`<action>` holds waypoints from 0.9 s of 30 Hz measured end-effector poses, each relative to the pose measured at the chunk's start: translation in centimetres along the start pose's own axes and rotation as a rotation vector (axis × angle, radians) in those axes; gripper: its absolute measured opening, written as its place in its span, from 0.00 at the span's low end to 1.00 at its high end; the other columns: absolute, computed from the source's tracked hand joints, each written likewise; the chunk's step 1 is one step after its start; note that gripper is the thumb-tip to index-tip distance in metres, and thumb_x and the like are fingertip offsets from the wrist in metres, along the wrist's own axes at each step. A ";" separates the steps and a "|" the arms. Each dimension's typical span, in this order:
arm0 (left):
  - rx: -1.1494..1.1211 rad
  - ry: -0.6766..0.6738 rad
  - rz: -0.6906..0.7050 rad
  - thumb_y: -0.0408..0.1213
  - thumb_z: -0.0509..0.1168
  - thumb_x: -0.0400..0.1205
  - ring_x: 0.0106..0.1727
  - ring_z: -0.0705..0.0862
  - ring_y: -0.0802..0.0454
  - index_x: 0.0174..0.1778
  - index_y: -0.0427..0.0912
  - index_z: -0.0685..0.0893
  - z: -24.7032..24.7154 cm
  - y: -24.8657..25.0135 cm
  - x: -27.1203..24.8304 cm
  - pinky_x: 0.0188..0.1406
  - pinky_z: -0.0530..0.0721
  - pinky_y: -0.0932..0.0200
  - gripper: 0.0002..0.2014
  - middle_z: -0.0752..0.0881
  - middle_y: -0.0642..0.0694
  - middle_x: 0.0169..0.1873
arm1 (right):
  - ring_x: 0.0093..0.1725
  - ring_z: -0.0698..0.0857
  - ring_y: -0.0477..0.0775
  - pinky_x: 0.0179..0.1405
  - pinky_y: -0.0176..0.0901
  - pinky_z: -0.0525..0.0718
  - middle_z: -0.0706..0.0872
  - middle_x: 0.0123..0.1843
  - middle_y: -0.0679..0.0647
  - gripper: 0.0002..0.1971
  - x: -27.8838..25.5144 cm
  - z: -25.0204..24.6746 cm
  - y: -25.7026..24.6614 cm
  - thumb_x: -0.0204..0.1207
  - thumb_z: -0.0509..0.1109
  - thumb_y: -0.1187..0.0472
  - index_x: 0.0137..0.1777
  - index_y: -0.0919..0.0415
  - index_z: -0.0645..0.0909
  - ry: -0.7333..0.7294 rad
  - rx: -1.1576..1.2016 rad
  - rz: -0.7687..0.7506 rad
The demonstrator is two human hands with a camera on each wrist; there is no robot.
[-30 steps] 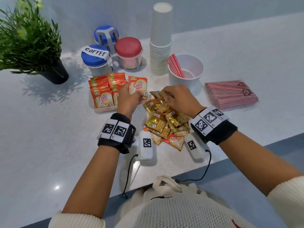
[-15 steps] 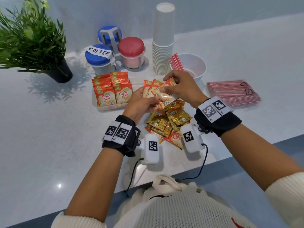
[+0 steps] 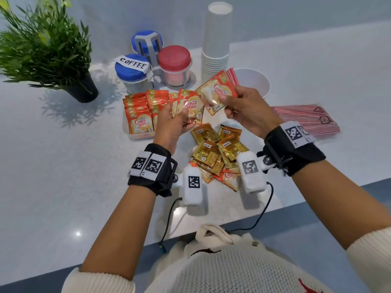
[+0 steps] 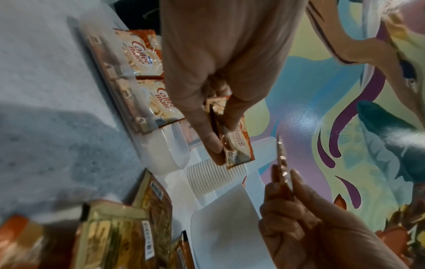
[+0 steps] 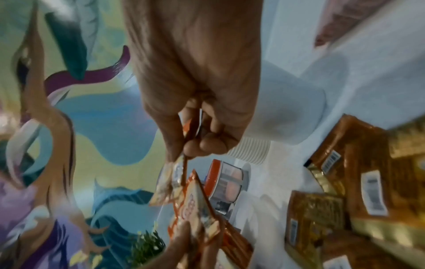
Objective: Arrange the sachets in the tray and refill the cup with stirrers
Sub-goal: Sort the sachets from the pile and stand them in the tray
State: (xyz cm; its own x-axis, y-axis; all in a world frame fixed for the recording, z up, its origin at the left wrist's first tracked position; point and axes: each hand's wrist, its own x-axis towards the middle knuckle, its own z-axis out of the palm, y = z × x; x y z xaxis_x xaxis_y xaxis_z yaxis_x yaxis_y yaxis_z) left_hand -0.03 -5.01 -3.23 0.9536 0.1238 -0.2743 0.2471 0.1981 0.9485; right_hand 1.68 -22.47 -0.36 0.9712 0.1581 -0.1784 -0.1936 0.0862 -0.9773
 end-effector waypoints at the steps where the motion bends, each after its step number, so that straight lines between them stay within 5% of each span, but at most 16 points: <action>1: 0.009 -0.011 0.014 0.29 0.60 0.84 0.41 0.84 0.56 0.74 0.35 0.67 -0.1 0.2 -0.1 0.34 0.86 0.68 0.22 0.82 0.43 0.51 | 0.26 0.76 0.43 0.26 0.31 0.75 0.81 0.41 0.57 0.10 0.1 0.1 -0.1 0.75 0.69 0.70 0.55 0.67 0.80 -0.032 -0.048 0.016; 6: -0.011 -0.091 0.060 0.27 0.63 0.81 0.48 0.86 0.52 0.58 0.43 0.78 -0.1 0.6 -0.2 0.44 0.87 0.62 0.12 0.86 0.46 0.50 | 0.29 0.78 0.45 0.29 0.33 0.78 0.85 0.42 0.56 0.19 0.9 1.5 0.4 0.70 0.74 0.69 0.61 0.68 0.79 -0.057 -0.234 0.095; 11: -0.032 -0.018 -0.009 0.39 0.52 0.88 0.47 0.85 0.50 0.50 0.44 0.77 -0.7 1.1 0.1 0.40 0.88 0.62 0.09 0.82 0.44 0.49 | 0.26 0.77 0.43 0.29 0.33 0.76 0.84 0.37 0.53 0.12 1.4 2.1 0.7 0.72 0.73 0.69 0.55 0.68 0.81 -0.048 -0.216 0.075; 15: 0.030 0.037 -0.037 0.43 0.52 0.88 0.40 0.87 0.52 0.57 0.47 0.78 -1.5 1.5 0.8 0.59 0.84 0.47 0.11 0.83 0.48 0.49 | 0.31 0.78 0.46 0.32 0.34 0.77 0.85 0.42 0.58 0.13 1.9 1.6 -0.2 0.72 0.73 0.69 0.55 0.70 0.82 -0.055 -0.256 0.068; 22: 0.292 -0.169 0.084 0.32 0.61 0.83 0.49 0.86 0.52 0.60 0.43 0.75 -0.7 1.5 1.0 0.43 0.87 0.65 0.10 0.84 0.44 0.53 | 0.30 0.79 0.46 0.29 0.32 0.79 0.82 0.35 0.54 0.09 3.1 3.8 -0.6 0.69 0.75 0.71 0.43 0.62 0.77 -0.049 -0.401 0.002; 27: 0.348 -0.002 0.169 0.30 0.57 0.84 0.61 0.82 0.44 0.69 0.40 0.71 -0.3 1.3 2.3 0.54 0.86 0.51 0.17 0.81 0.41 0.60 | 0.36 0.81 0.48 0.34 0.33 0.81 0.82 0.40 0.56 0.15 4.4 4.7 0.7 0.75 0.70 0.70 0.59 0.70 0.74 -0.003 -0.279 0.034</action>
State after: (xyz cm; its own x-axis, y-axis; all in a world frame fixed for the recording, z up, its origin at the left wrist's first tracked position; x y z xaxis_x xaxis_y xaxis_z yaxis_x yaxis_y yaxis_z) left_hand 2.40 -4.16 -2.70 0.9861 0.1250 -0.1096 0.1297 -0.1668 0.9774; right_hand 5.15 -17.07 -1.26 0.9641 0.1596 -0.2121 -0.1801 -0.1935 -0.9644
